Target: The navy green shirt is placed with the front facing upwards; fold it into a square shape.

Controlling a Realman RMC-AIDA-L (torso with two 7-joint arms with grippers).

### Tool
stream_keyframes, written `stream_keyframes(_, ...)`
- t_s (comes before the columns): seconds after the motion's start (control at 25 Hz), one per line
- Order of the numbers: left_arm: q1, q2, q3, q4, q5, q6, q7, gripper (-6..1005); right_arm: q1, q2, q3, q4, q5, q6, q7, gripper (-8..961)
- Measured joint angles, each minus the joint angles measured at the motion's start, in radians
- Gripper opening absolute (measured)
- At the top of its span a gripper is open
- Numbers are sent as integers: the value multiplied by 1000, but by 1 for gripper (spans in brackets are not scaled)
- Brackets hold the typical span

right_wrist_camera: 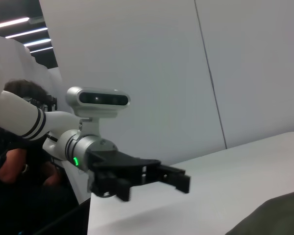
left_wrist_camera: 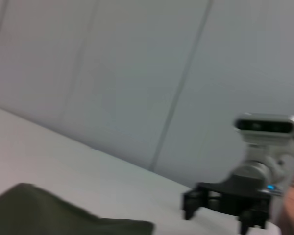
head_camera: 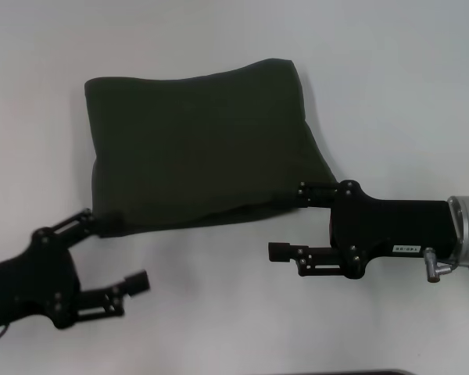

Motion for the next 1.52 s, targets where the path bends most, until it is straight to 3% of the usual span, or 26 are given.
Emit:
stream_keyframes(0.32, -20, 5, 55, 3, 54, 18, 54, 950, 16, -2, -3, 4, -1, 16, 17, 733)
stream_keyframes(0.76, -58, 56, 87, 83, 60, 27, 51, 949, 18, 1, -21, 39, -6, 32, 16, 733)
stream_keyframes(1.52, -70, 62, 86, 86, 61, 21, 49, 950, 25, 4, -40, 71, -6, 42, -7, 734)
